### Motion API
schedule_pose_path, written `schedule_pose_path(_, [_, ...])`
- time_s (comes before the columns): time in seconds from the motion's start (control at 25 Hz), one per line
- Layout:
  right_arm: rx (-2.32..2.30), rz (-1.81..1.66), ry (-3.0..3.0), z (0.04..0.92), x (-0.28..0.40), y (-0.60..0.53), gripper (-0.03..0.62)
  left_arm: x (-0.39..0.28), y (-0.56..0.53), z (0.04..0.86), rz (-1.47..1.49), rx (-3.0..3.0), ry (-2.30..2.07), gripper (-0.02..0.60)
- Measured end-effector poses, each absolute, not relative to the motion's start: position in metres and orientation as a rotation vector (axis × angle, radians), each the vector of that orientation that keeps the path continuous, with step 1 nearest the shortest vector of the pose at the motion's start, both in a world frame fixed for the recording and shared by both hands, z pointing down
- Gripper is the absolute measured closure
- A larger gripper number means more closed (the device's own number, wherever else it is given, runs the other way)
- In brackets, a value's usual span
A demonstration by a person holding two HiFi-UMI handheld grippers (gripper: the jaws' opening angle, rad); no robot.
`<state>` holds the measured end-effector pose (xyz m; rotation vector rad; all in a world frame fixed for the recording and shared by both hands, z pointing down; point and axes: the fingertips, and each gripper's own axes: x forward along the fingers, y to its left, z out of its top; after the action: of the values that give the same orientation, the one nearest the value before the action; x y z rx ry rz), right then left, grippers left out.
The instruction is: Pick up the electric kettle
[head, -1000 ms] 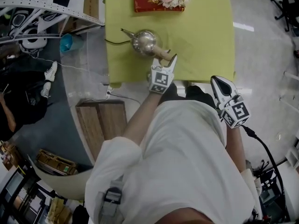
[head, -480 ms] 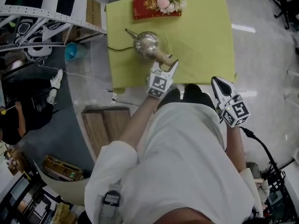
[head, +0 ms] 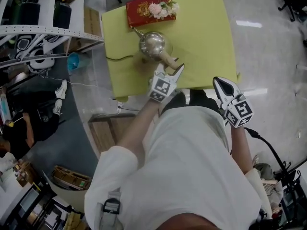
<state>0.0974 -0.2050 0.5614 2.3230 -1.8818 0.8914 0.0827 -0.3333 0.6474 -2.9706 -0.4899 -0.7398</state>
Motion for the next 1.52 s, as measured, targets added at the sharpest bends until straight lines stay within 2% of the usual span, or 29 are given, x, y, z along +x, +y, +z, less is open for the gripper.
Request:
schedule_pose_path(0.84, [2.412, 0.954, -1.792, 0.57, 0.196, -0.174, 0.589, 0.207, -0.253, 0.666, -0.735, -2.848, -0.854, 0.456])
schedule_pose_path(1.52, [2.383, 1.062, -1.802, 0.595, 0.237, -0.175, 0.589, 0.248, -0.22, 0.713, -0.821, -2.749, -1.117, 0.453])
